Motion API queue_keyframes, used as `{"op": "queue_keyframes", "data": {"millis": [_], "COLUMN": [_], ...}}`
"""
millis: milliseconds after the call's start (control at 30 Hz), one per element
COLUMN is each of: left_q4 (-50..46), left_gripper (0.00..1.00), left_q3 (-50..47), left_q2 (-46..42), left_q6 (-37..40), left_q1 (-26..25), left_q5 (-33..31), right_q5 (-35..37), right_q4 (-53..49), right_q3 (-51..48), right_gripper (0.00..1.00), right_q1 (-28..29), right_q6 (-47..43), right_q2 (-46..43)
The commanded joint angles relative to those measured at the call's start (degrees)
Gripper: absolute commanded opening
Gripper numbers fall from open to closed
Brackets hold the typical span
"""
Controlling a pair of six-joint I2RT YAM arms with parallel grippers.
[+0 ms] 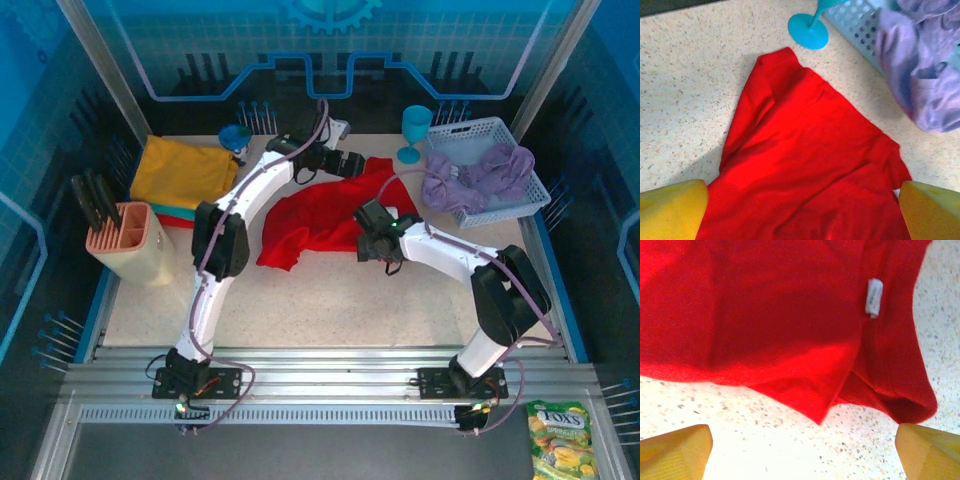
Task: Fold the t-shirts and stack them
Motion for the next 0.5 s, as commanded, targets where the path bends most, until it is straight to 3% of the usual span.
{"op": "queue_keyframes", "data": {"millis": [0, 133, 267, 333, 467], "left_q4": [-7.7, -9.7, 0.4, 3.5, -0.1], "left_gripper": [0.97, 0.95, 0.95, 0.95, 0.96], "left_q3": [9.3, 10.0, -6.0, -10.1, -8.1], "left_q2": [6.4, 9.7, 2.5, 0.2, -0.1], "left_q6": [1.8, -1.1, -2.9, -3.7, -3.4], "left_q1": [0.8, 1.7, 1.8, 2.1, 2.6], "left_q5": [0.0, 1.9, 2.3, 2.5, 2.8], "right_q5": [-1.9, -3.3, -6.7, -8.2, -9.3], "right_q4": [0.4, 1.4, 6.3, 8.0, 9.9], "right_q3": [-1.3, 0.7, 0.4, 0.2, 0.7], "right_gripper": [0.95, 0.94, 0.91, 0.84, 0.63], "right_q1": [-1.2, -1.4, -2.6, -3.6, -3.0], "right_q6": [2.6, 2.4, 1.9, 1.9, 1.7], "right_q2": [-0.6, 2.7, 5.1, 6.1, 7.1]}}
